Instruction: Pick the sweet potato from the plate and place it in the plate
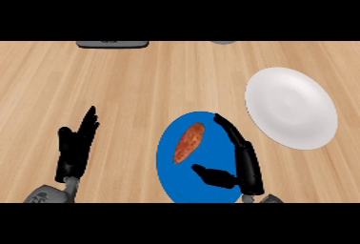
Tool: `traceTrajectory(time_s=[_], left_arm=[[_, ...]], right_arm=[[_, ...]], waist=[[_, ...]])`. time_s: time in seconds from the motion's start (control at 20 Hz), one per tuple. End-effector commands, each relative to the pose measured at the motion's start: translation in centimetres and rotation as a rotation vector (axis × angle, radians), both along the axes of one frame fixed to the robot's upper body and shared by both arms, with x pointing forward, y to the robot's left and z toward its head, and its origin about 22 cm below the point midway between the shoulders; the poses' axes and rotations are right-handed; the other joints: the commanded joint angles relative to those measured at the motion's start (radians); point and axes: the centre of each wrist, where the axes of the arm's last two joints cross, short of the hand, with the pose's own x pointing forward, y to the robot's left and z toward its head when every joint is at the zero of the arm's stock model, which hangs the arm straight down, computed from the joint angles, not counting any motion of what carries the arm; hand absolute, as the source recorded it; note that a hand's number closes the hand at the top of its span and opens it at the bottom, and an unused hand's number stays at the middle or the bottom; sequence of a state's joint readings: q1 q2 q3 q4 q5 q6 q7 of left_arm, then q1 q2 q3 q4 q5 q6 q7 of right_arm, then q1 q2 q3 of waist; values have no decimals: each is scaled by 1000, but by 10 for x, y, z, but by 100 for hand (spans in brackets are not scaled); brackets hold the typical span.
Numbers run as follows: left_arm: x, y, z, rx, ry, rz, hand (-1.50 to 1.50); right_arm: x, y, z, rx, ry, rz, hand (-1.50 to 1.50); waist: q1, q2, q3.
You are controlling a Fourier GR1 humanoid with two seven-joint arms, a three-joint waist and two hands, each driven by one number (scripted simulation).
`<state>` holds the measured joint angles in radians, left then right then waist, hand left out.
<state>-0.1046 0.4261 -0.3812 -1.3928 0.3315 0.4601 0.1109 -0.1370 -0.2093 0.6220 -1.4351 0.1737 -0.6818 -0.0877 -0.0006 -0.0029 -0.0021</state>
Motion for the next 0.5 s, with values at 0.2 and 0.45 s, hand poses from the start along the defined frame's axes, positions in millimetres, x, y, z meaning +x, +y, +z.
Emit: traceTrajectory(time_s=[0.2,0.45], left_arm=[[7,-1,0,-2,8,12,0],[-6,-9,-5,-13,12,-15,0]], right_arm=[[26,-15,45,-409,139,10,-150],[28,23,66,-522,367,115,-150]], waist=[[-10,-3,-2],[9,0,0]])
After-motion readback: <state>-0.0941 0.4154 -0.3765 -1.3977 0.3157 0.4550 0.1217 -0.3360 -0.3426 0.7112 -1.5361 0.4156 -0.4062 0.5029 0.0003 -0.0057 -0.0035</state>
